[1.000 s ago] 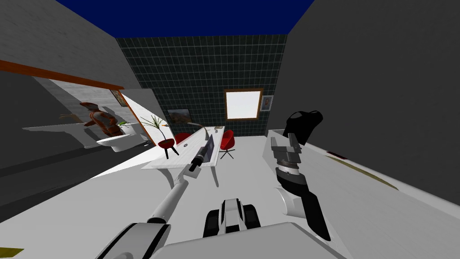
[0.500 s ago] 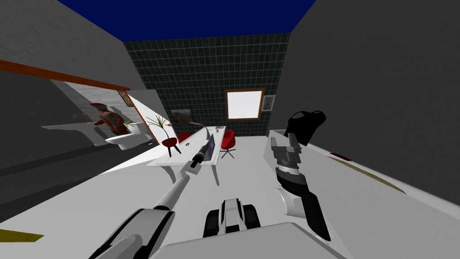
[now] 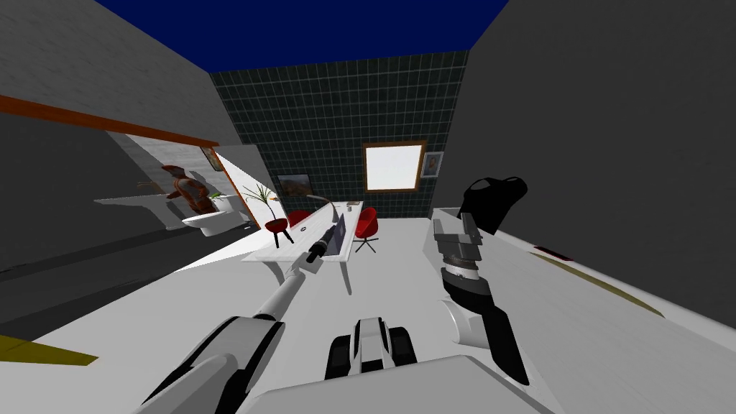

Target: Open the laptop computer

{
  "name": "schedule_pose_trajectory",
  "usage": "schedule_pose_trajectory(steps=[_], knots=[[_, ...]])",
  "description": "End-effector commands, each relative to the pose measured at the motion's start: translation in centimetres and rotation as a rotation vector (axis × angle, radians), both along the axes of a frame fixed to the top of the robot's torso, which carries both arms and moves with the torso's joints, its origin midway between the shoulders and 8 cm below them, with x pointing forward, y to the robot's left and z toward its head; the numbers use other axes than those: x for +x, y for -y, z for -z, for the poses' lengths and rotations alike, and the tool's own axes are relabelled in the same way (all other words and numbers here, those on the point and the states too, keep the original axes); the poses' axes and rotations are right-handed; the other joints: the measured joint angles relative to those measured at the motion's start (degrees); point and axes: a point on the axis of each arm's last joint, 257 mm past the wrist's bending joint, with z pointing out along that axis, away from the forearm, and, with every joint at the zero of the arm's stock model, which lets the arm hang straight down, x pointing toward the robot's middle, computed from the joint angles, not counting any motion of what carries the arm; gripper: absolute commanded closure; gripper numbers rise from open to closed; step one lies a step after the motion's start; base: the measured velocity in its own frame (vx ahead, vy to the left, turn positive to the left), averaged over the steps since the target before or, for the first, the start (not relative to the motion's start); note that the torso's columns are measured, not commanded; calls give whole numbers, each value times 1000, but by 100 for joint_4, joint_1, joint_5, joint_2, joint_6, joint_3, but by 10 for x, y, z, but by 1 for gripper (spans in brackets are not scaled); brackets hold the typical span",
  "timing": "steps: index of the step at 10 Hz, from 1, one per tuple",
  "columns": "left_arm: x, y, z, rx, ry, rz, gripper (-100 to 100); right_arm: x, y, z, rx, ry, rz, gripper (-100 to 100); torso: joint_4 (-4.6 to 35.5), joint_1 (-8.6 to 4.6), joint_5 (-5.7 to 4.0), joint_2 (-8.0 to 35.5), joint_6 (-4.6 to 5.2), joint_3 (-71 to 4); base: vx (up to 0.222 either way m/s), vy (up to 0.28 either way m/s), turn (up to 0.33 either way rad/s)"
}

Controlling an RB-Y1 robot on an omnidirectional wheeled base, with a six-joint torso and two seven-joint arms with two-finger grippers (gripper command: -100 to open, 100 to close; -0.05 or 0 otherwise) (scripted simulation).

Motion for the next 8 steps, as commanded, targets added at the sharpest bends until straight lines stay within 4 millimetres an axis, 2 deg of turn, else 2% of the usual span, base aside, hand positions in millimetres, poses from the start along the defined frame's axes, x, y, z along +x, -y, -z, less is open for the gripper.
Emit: schedule_pose_trajectory(steps=[1, 2, 3, 4, 7, 8], knots=[[-17, -4, 19, -5, -20, -19, 100, 0, 0, 0, 0, 0, 0, 0, -2, 3, 1, -6, 4, -3, 62, 33, -102], [-18, -2, 14, -7, -9, -14, 100, 0, 0, 0, 0, 0, 0, 0, -36, 18, 15, -41, 0, -24, 31, 19, 7], [-25, -3, 21, -10, -21, -33, 100, 0, 0, 0, 0, 0, 0, 0, -38, 20, 16, -38, -8, -26, 51, 30, -135], [-31, -3, 22, -13, -15, -30, 100, 0, 0, 0, 0, 0, 0, 0, -44, 17, 19, -51, 17, -31, 42, 41, -86], [-44, -4, 23, -19, -10, -45, 100, 0, 0, 0, 0, 0, 0, 0, -54, 8, 20, -45, 3, -28, 23, 17, -54], [-51, -4, 22, -21, -2, -43, 100, 0, 0, 0, 0, 0, 0, 0, -58, 5, 23, -54, 31, -32, 45, 39, -98]])
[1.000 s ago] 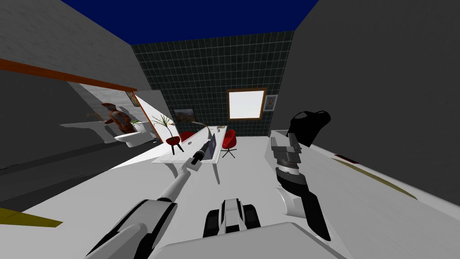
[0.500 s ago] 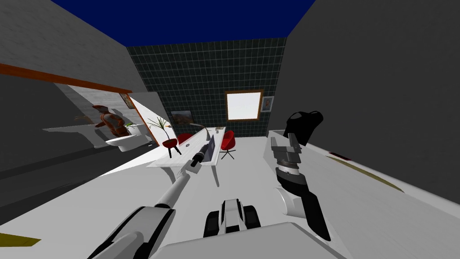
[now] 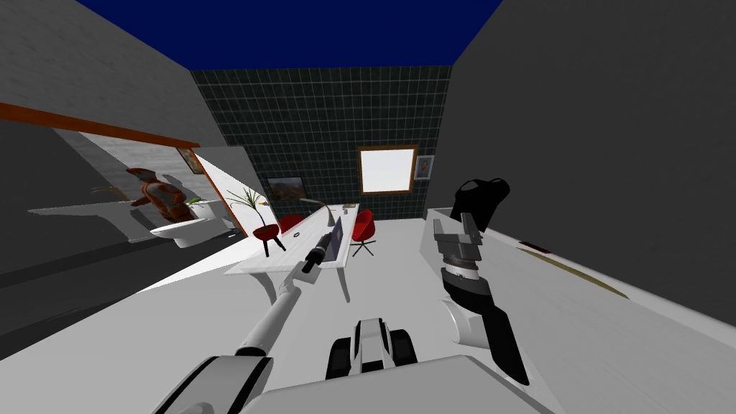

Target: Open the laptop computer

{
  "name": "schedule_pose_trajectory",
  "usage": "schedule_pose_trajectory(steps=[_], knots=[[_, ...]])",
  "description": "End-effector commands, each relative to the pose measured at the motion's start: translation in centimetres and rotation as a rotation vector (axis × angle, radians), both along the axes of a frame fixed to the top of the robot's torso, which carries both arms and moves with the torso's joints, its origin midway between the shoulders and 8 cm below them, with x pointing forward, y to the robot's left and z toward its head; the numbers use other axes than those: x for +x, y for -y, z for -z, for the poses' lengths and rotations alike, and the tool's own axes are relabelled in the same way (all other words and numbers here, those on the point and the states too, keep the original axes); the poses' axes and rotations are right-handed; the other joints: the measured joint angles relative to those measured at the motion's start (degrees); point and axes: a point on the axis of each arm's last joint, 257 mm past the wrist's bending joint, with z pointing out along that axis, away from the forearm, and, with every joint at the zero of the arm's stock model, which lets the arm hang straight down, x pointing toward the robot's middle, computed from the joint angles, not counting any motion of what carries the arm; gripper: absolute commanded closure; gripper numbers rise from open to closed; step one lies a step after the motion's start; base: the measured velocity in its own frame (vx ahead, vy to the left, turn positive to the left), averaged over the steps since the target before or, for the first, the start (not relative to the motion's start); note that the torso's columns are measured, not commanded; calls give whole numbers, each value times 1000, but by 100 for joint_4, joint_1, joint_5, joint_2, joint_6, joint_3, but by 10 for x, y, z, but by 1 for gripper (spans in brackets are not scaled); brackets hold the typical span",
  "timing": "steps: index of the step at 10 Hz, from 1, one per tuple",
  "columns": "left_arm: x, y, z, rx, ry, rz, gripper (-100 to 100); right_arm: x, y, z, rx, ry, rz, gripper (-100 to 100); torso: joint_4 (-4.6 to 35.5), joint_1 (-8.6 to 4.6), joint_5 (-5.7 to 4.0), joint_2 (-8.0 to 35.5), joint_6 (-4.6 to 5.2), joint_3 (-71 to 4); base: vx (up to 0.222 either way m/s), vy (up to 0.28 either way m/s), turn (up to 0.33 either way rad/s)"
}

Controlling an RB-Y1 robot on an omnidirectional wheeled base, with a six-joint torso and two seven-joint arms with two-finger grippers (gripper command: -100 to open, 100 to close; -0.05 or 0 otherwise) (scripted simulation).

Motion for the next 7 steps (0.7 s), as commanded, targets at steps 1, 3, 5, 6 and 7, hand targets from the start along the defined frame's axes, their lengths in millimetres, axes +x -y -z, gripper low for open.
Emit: schedule_pose_trajectory(steps=[1, 3, 5, 6, 7], knots=[[-19, -1, 18, -3, -24, -11, 100, 0, 0, 0, 0, 0, 0, 0, 4, -2, -4, -6, -7, -4, 33, 17, -15], [-29, -1, 10, -7, -7, -25, 100, 0, 0, 0, 0, 0, 0, 0, -4, 0, 2, -4, -2, -2, 44, 26, -124], [-40, -6, 22, -8, -24, -32, 100, 0, 0, 0, 0, 0, 0, 0, 0, 10, 0, -5, -26, -3, 14, 7, -9], [-45, -6, 14, -10, -12, -49, 100, 0, 0, 0, 0, 0, 0, 0, -7, 20, 6, 5, -41, 3, 45, 26, -203], [-54, -7, 10, -12, 0, -49, 100, 0, 0, 0, 0, 0, 0, 0, -5, 25, 10, 3, -27, 3, 42, 26, -29]])
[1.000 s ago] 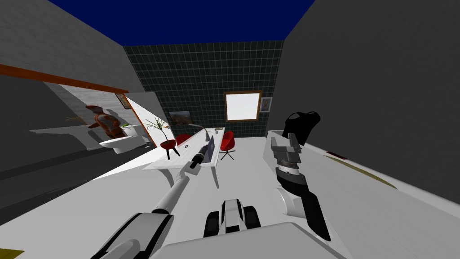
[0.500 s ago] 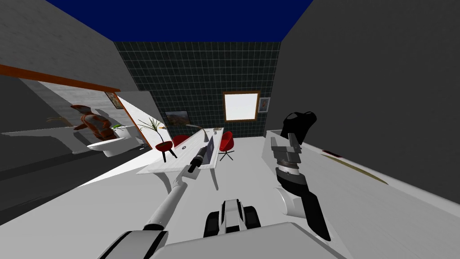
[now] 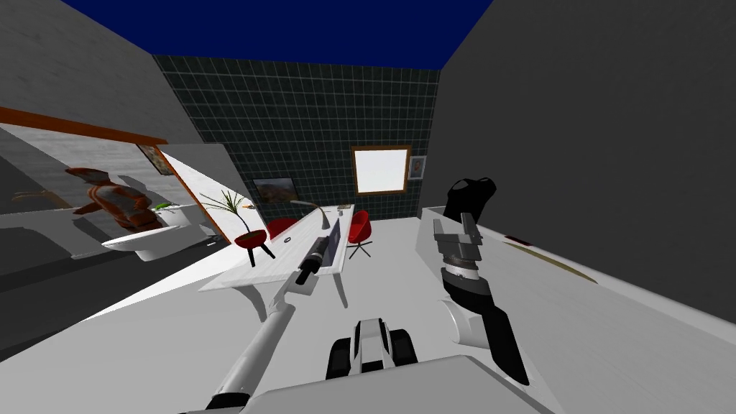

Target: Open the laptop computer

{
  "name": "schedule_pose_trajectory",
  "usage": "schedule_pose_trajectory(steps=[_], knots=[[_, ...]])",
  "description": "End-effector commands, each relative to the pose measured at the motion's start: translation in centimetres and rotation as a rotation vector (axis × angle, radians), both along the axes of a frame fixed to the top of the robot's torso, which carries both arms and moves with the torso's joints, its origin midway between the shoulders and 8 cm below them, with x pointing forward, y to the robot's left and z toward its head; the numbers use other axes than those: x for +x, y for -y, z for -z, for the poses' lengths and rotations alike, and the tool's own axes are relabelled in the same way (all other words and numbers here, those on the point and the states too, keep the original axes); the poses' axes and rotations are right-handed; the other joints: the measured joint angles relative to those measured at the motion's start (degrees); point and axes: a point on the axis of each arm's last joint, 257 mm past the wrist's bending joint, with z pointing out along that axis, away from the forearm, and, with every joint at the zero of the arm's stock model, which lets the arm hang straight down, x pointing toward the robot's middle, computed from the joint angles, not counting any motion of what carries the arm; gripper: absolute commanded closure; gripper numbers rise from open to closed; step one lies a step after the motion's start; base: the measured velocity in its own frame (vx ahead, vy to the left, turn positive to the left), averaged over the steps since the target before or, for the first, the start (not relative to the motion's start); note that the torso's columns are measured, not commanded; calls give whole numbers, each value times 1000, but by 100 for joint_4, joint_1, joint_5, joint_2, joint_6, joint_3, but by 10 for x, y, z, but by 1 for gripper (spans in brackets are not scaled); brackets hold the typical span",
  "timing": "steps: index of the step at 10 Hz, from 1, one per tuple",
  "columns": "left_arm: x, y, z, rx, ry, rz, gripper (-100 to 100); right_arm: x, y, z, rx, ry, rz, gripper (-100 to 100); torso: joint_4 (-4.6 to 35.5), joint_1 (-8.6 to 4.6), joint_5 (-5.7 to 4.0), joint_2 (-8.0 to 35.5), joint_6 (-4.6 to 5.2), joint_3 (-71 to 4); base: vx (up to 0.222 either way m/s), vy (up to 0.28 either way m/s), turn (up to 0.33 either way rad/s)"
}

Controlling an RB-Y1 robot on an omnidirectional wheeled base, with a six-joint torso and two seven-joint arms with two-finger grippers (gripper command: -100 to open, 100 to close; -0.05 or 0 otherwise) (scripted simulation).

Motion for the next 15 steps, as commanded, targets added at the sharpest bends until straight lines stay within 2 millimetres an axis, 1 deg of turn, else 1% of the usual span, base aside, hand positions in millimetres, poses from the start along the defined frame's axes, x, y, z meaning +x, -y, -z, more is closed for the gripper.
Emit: schedule_pose_trajectory(steps=[1, 2, 3, 4, 5, 7, 8, 9, 10, 11, 12, 13, 14, 15], knots=[[-21, -6, 23, -1, -38, -23, 100, 0, 0, 0, 0, 0, 0, 0, 4, 5, -3, -6, -6, -3, 26, 14, -24], [-21, -6, 23, -1, -39, -23, 100, 0, 0, 0, 0, 0, 0, 0, -11, 8, 4, -4, -16, -2, 12, 6, 4], [-29, -9, 15, -2, -29, -44, 100, 0, 0, 0, 0, 0, 0, 0, -18, 12, 9, -4, -18, -2, 23, 34, -145], [-36, -9, 11, -2, -18, -44, 100, 0, 0, 0, 0, 0, 0, 0, -6, 14, 5, -17, 2, -8, 28, 39, -117], [-43, -14, 23, -2, -39, -52, 100, 0, 0, 0, 0, 0, 0, 0, 5, 7, -4, -18, -7, -11, 24, 18, -4], [-43, -14, 23, -2, -39, -52, 100, 0, 0, 0, 0, 0, 0, 0, -19, 7, 7, -21, -11, -10, 12, 1, 16], [-49, -17, 13, -1, -29, -72, 100, 0, 0, 0, 0, 0, 0, 0, -20, 5, 8, -14, -8, -6, 34, 29, -144], [-55, -17, 10, -1, -21, -73, 100, 0, 0, 0, 0, 0, 0, 0, -9, 9, 6, -23, 7, -10, 32, 38, -117], [-61, -19, 10, -1, -22, -76, 100, 0, 0, 0, 0, 0, 0, 0, 0, 4, 0, -23, 3, -12, 27, 23, -24], [-67, -22, 20, 0, -39, -82, 100, 0, 0, 0, 0, 0, 0, 0, 1, -4, -2, -3, -10, 0, 25, 8, 8], [-73, -26, 8, 2, -26, -104, 100, 0, 0, 0, 0, 0, 0, 0, -11, 0, 6, 7, -16, 9, 39, 31, -140], [-80, -27, 5, 3, -20, -107, 100, 0, 0, 0, 0, 0, 0, 0, -2, 11, 6, -3, -1, 3, 28, 36, -110], [-88, -30, 11, 4, -32, -113, 100, 0, 0, 0, 0, 0, 0, 0, 9, 10, -1, -2, -9, 1, 21, 18, -7], [-91, -32, 15, 4, -39, -115, 100, 0, 0, 0, 0, 0, 0, 0, 5, 0, 1, 8, -13, 9, 13, 2, 12]])
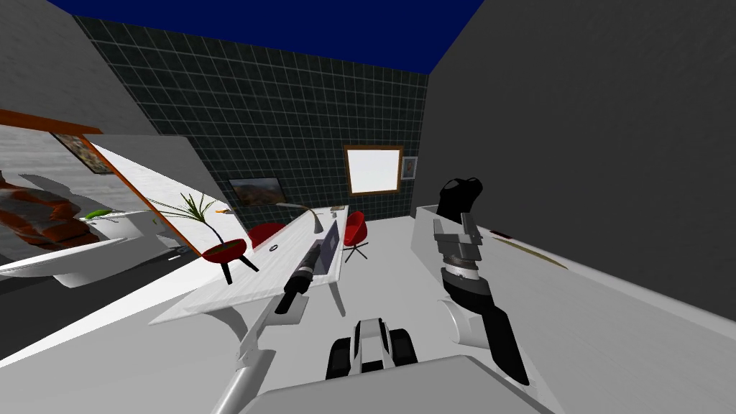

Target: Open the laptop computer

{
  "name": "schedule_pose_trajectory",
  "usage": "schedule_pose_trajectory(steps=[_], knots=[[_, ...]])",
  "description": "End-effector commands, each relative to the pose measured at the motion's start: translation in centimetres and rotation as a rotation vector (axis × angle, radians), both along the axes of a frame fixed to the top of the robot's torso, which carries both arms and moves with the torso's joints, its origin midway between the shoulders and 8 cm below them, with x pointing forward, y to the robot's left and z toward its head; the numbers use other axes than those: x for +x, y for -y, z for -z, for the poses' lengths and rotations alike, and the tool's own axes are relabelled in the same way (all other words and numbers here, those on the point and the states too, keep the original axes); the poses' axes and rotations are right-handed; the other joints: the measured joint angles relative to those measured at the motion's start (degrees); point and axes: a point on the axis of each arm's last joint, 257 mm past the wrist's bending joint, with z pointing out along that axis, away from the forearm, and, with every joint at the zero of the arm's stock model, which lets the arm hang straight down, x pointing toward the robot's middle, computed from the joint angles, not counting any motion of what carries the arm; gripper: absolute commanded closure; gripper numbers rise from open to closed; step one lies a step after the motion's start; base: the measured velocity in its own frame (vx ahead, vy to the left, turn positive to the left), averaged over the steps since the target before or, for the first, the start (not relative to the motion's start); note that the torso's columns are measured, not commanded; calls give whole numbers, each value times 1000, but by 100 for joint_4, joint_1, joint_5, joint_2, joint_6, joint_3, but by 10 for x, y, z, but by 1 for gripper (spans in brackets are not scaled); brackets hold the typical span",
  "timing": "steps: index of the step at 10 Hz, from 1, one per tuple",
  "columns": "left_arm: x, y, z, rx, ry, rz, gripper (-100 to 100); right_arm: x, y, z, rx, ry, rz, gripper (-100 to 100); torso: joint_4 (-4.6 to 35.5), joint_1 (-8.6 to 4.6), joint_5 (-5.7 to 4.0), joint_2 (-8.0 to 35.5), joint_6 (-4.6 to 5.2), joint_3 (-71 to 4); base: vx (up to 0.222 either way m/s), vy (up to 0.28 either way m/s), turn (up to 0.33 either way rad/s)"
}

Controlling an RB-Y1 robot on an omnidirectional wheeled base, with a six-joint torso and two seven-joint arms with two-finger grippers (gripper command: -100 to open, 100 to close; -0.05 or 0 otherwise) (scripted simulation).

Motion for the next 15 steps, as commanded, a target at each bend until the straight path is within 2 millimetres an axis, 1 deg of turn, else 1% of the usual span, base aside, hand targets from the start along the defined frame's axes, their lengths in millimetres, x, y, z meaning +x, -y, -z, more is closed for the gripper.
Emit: schedule_pose_trajectory(steps=[1, 2, 4, 5, 7, 8, 9, 10, 11, 12, 13, 15], knots=[[-19, -10, 7, 5, -30, -39, 100, 0, 0, 0, 0, 0, 0, 0, -4, 1, 3, 3, -2, 3, 33, 24, -141], [-25, -11, 5, 7, -26, -42, 100, 0, 0, 0, 0, 0, 0, 0, 6, 2, -1, -11, 21, -5, 37, 43, -91], [-35, -15, 13, 8, -44, -50, 100, 0, 0, 0, 0, 0, 0, 0, 13, -17, -9, 7, 8, 3, 18, 17, -7], [-45, -21, 2, 15, -37, -77, 100, 0, 0, 0, 0, 0, 0, 0, 4, -12, -1, 11, 6, 10, 30, 22, -163], [-60, -25, 3, 20, -43, -86, 100, 0, 0, 0, 0, 0, 0, 0, 20, -10, -9, 3, 16, 1, 22, 27, -51], [-60, -25, 4, 20, -45, -87, 100, 0, 0, 0, 0, 0, 0, 0, 22, -6, -10, 9, 3, 5, 10, 3, 0], [-56, -24, -7, 21, -20, -79, 100, 0, 0, 0, 0, 0, 0, 0, 21, -5, -7, 20, -1, 12, 0, 0, 0], [-53, -19, -3, -55, -8, -73, 100, 0, 0, 0, 0, 0, 0, 0, 33, -10, -14, 23, 9, 13, -1, 72, 33], [-52, -17, 0, -93, -3, -71, 100, 0, 0, 0, 0, 0, 0, 0, 37, 7, -13, 21, 9, 12, 14, 129, 15], [-50, -14, 3, -131, 1, -69, 100, 0, 0, 0, 0, 0, 0, 0, 34, 25, -8, 14, 1, 8, -8, 117, 7], [-47, -9, 8, -207, 10, -65, 100, 0, 0, 0, 0, 0, 0, 0, 27, 25, -4, 13, -6, 8, -4, 150, 28], [-45, -4, 13, -284, 20, -62, 100, 0, 0, 0, 0, 0, 0, 0, 19, 39, 1, 7, -18, 5, -8, 146, 21]])
